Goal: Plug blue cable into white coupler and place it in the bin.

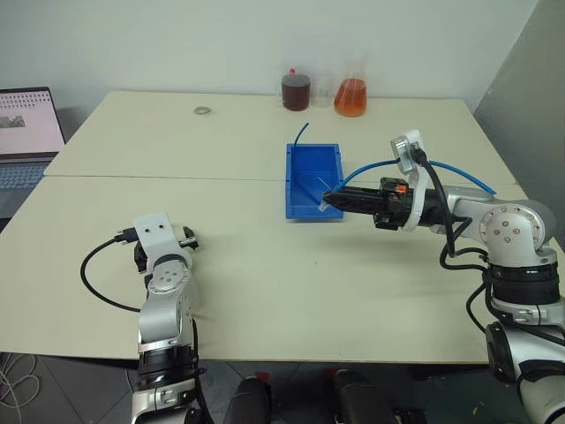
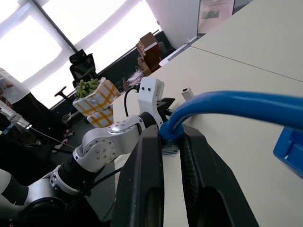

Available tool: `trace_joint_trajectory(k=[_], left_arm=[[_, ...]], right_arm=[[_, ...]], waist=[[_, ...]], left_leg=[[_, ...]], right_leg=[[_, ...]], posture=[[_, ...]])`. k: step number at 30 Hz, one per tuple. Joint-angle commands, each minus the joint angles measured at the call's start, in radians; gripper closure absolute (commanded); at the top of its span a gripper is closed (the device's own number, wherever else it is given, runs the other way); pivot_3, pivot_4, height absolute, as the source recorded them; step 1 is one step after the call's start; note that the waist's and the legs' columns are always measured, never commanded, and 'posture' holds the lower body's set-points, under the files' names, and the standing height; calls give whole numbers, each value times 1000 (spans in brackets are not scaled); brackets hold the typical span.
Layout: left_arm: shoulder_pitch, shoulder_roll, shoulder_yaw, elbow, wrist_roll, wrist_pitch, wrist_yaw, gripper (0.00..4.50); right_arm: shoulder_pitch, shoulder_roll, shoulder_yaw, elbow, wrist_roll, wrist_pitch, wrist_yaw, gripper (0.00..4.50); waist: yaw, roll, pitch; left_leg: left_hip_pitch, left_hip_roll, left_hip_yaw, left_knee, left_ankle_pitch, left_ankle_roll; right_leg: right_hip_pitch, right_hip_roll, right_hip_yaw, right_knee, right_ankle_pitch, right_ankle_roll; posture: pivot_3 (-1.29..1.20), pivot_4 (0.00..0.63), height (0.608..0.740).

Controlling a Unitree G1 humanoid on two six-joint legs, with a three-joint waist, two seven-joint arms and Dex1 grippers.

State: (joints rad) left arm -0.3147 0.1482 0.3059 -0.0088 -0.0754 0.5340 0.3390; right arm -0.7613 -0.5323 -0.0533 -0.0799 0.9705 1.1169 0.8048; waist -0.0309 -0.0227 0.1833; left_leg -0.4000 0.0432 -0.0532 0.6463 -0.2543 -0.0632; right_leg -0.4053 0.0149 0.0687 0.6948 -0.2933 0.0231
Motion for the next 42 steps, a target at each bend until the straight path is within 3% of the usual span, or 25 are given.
trace_joint_trajectory(k=[1,14,17,32,37,40,42], left_arm=[[-44,-18,65,57,-19,-44,37,60],[-163,-46,138,229,-106,-124,22,60],[-164,-54,152,230,-118,-122,28,499],[-160,-41,152,228,-120,-114,22,3719],[-158,-34,149,225,-121,-103,13,3712],[-161,36,68,227,-112,-66,-136,3712],[-152,122,-43,216,-92,-49,-319,3712]], right_arm=[[-16,-14,-27,-22,4,-2,4,4264],[-1,-20,-43,-39,7,9,-20,4264],[1,-20,-45,-42,10,10,-24,4264],[3,-4,-43,-43,14,11,-35,4264],[6,0,-42,-45,12,8,-34,4264],[7,3,-42,-51,12,7,-37,4264],[9,2,-42,-57,11,7,-36,4264]], waist=[[1,0,0],[2,0,0],[2,0,0],[3,0,0],[3,0,0],[3,0,0],[3,0,0]], left_leg=[[0,0,0,0,0,0],[0,-1,0,0,0,0],[0,-1,0,0,0,0],[0,-1,0,1,0,0],[0,-1,0,1,0,0],[1,-1,0,1,0,0],[0,-1,-1,1,0,0]], right_leg=[[0,0,0,0,0,0],[0,0,0,1,0,0],[0,0,0,1,0,0],[0,-1,0,2,0,0],[0,-1,0,2,0,0],[0,-1,-1,2,0,0],[0,-1,-1,2,0,0]], posture=[[0,150,740],[0,150,740],[0,150,740],[0,150,740],[0,150,740],[0,150,740],[0,150,740]])
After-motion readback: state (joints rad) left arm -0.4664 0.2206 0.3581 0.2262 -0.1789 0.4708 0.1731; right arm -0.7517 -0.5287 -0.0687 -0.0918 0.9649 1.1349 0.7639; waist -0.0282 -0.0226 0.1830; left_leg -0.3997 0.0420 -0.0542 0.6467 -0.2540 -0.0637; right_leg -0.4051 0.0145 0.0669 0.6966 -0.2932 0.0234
